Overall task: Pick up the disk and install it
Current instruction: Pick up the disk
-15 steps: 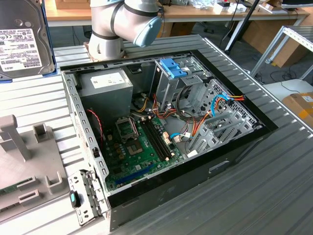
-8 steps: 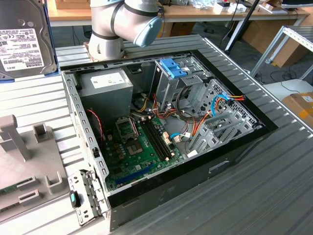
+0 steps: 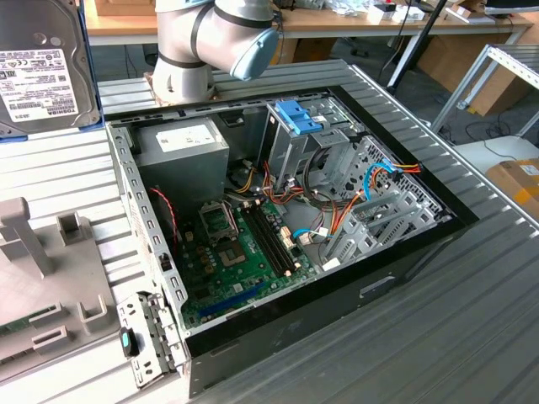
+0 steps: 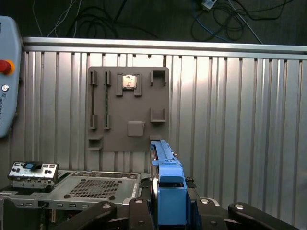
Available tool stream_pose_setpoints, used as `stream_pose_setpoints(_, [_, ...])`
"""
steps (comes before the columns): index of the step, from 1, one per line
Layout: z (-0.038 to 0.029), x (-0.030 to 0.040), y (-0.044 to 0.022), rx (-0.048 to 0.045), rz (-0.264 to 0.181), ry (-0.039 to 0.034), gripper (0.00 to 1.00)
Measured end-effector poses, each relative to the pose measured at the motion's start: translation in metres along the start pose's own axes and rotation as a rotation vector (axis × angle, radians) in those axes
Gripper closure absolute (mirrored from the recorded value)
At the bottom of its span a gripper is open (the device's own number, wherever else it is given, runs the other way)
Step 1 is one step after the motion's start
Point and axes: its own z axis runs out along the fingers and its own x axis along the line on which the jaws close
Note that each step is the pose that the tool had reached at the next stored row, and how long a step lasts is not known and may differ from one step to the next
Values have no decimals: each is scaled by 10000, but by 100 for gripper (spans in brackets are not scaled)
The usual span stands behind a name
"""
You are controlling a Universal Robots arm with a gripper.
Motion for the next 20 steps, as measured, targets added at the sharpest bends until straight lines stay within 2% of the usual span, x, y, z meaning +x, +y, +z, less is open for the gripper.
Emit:
stream_pose_setpoints(11, [0, 1, -29, -1, -2, 0, 64])
stream_pose_setpoints(20, [1, -1, -148, -1, 0, 0, 64])
